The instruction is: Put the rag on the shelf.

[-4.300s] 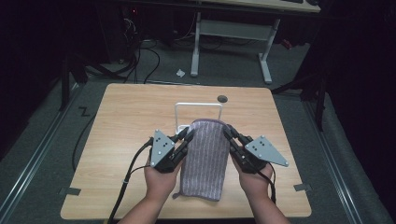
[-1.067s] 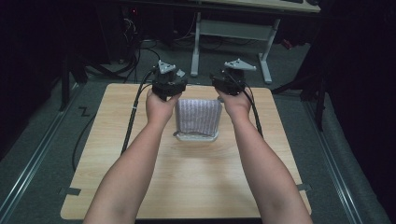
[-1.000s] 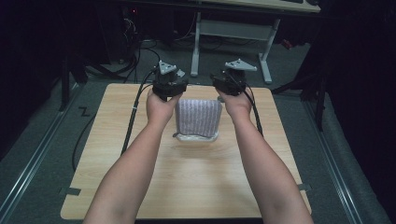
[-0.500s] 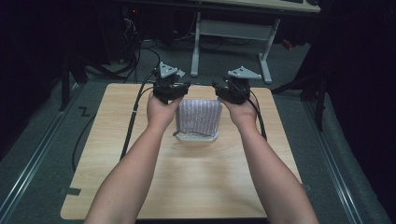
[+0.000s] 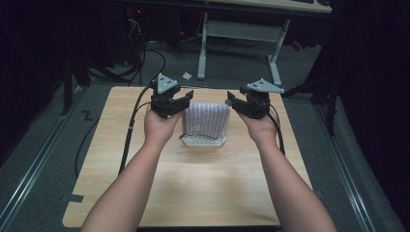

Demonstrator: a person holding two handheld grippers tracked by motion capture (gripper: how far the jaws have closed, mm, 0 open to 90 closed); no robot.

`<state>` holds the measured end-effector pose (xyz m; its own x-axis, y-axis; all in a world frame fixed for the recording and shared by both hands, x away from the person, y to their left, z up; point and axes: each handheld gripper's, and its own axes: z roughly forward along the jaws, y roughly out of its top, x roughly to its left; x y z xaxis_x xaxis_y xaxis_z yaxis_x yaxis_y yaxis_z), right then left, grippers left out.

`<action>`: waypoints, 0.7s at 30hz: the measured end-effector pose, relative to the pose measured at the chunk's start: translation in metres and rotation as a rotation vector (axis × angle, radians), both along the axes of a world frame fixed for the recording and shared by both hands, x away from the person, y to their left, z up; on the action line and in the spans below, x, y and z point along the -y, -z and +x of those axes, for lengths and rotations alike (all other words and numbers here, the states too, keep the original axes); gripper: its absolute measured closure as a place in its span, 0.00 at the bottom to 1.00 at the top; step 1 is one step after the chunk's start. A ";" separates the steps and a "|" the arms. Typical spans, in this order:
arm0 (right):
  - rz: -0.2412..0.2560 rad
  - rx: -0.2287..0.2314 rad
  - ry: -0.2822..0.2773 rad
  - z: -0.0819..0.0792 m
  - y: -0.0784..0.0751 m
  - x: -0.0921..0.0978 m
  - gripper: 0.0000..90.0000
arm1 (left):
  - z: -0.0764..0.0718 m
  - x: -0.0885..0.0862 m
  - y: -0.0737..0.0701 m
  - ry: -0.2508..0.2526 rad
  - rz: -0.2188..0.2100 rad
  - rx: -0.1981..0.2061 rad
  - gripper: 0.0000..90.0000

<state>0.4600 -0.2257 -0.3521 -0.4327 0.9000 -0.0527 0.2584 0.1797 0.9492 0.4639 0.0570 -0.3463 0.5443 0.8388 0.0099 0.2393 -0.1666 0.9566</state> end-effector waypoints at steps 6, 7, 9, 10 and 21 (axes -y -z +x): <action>-0.031 -0.002 0.000 -0.019 0.007 0.006 0.51 | -0.012 -0.015 0.006 -0.011 -0.039 -0.012 0.55; -0.038 0.001 -0.002 -0.022 0.009 0.007 0.51 | -0.014 -0.017 0.009 -0.007 -0.046 -0.010 0.54; -0.056 -0.006 -0.014 -0.030 0.016 0.009 0.48 | -0.018 -0.022 0.014 0.007 -0.051 -0.015 0.54; -0.058 -0.013 -0.022 -0.032 0.019 0.010 0.48 | -0.019 -0.023 0.018 0.006 -0.040 -0.017 0.54; -0.097 -0.086 -0.027 -0.053 0.075 0.021 0.48 | -0.035 -0.037 0.082 0.020 0.006 -0.101 0.53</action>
